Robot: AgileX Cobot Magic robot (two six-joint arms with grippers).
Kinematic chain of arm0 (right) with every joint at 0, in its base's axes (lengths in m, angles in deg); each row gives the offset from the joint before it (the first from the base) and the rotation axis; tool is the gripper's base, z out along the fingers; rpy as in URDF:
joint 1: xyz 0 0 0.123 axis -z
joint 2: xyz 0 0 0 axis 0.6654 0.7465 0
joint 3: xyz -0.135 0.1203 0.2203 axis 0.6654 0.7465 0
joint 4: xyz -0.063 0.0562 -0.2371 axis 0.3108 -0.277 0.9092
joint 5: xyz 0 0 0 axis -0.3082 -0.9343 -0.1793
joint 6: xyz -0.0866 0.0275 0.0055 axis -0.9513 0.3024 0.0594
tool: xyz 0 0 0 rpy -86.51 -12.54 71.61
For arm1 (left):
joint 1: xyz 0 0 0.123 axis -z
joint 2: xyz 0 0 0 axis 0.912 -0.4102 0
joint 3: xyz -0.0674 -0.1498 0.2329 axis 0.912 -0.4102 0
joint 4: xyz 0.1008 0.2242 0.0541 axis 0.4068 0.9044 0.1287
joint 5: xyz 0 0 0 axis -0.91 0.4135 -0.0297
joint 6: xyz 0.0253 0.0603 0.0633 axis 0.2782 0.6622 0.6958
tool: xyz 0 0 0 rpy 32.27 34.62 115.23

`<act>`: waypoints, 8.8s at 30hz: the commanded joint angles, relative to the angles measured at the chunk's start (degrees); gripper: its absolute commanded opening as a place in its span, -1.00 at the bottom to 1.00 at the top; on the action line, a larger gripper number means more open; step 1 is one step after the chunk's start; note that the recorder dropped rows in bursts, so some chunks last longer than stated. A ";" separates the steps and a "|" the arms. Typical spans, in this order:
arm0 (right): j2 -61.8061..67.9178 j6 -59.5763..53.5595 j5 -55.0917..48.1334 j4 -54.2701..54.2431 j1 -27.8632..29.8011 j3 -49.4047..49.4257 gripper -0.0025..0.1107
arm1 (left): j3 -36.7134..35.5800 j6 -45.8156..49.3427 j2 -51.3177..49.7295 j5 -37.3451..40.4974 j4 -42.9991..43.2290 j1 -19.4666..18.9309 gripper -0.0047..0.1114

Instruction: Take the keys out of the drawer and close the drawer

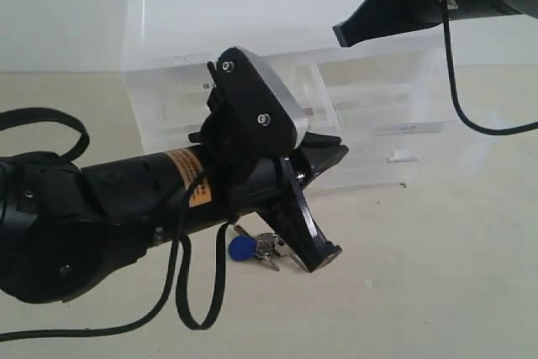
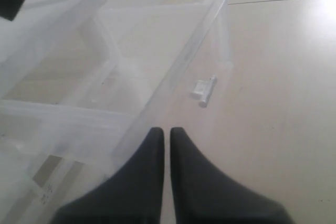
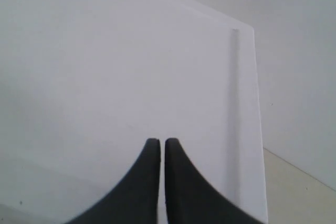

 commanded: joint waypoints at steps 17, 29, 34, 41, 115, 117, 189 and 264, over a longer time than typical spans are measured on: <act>-9.18 -33.12 -16.87 -28.27 0.09 -8.02 -0.85 | -11.19 10.08 27.61 2.22 -16.18 -7.13 -0.84; -9.29 -90.09 -51.03 -72.72 -0.05 -13.07 -0.11 | -11.33 12.14 30.15 9.80 -16.49 -15.93 -0.84; -9.29 -94.54 -45.84 -65.01 -3.64 -6.28 -0.11 | -11.60 12.14 30.15 9.21 -15.86 -15.93 -0.84; -9.29 -96.12 -33.22 -50.75 -6.45 3.28 -0.12 | -11.60 11.90 30.15 9.23 -15.74 -15.93 -0.84; -15.21 -82.64 -8.39 -27.73 -16.52 7.26 -0.21 | -11.73 -5.99 23.35 4.89 11.35 -15.93 -0.84; -17.30 -79.72 -8.95 -27.98 -16.52 7.26 -0.29 | -11.73 -6.28 23.35 4.89 11.68 -15.93 -0.84; 1.45 -57.31 0.37 -9.68 -8.48 7.26 -0.96 | -12.34 -7.80 24.48 4.00 12.74 -15.93 -0.84; 8.52 -30.75 5.38 -43.03 18.15 -2.07 -0.96 | -8.97 -59.84 6.07 -18.91 33.65 -54.62 -0.84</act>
